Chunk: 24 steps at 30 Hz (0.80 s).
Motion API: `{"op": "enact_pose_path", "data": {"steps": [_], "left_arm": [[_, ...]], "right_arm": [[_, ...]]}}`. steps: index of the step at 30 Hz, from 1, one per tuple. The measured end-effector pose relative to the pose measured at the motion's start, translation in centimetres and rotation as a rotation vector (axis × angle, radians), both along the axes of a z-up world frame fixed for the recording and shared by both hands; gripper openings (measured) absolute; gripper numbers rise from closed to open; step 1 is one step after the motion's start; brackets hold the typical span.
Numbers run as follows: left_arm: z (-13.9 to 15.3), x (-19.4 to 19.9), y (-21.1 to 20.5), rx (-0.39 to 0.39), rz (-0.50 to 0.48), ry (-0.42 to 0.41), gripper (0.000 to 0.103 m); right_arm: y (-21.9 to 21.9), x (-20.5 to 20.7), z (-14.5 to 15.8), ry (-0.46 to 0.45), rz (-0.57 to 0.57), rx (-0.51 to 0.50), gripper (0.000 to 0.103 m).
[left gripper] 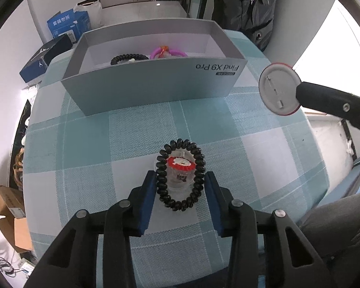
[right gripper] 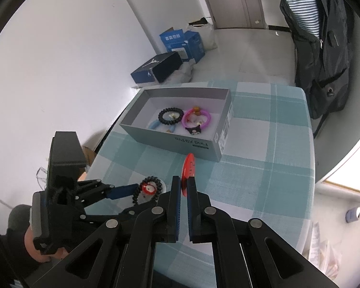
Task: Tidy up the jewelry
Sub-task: 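Grasp the black bead bracelet with the left gripper while the right gripper holds the badge, then carry the badge and bracelet into the grey box and open both grippers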
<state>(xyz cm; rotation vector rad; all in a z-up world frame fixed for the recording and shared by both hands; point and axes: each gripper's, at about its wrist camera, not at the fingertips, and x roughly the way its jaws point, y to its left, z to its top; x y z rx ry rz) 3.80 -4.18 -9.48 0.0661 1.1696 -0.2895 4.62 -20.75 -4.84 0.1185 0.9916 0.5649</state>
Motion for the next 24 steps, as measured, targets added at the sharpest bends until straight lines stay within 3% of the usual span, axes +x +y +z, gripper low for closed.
{"op": "enact_pose_path", "data": {"steps": [6, 15, 24], "left_arm": [[1.8, -0.2, 0.4, -0.076, 0.012, -0.019, 0.035], [3.3, 0.0, 1.2, -0.125, 0.034, -0.048, 0.035], [6.7, 1.7, 2.6, -0.169, 0.052, -0.109, 0.035]], "right_arm": [[0.0, 0.0, 0.3, -0.007, -0.008, 0.013, 0.004], [1.0, 0.1, 1.0, -0.026, -0.001, 0.031, 0.004], [1.4, 0.7, 2.3, -0.053, 0.004, 0.082, 0.004]]}}
